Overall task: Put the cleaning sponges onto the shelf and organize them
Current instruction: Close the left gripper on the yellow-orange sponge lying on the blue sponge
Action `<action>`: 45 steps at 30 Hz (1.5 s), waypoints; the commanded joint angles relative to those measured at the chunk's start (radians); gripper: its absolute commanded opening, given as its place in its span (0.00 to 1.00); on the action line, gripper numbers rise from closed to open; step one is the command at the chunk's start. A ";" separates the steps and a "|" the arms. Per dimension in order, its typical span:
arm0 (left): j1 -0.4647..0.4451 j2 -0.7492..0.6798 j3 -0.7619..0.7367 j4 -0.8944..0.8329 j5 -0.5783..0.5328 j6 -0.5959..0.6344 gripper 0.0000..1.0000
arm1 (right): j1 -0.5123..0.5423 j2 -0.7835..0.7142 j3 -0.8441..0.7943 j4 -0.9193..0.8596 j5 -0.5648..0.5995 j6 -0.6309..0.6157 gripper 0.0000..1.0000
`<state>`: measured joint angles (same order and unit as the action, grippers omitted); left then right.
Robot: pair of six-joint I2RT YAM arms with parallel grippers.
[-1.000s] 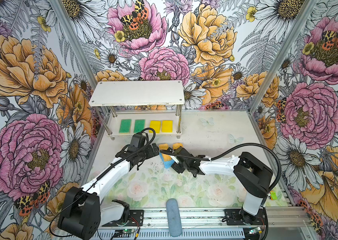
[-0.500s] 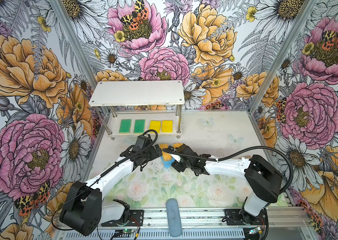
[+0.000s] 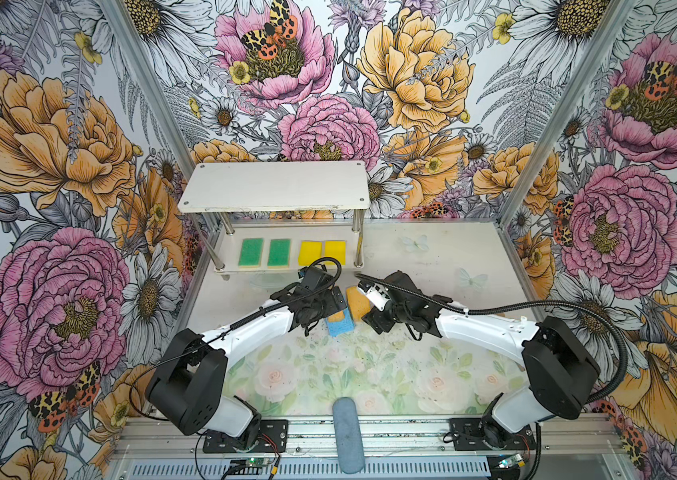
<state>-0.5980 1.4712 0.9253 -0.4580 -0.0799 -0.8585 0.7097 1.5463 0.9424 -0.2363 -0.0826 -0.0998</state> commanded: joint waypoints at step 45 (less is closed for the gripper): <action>-0.098 0.244 0.170 -0.120 -0.204 -0.051 0.68 | -0.099 -0.041 -0.071 0.042 -0.073 0.055 0.77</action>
<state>-0.6910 1.7081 1.0729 -0.5739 -0.2481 -0.9314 0.6117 1.5177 0.8799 -0.2195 -0.1696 -0.0605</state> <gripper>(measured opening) 0.681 0.765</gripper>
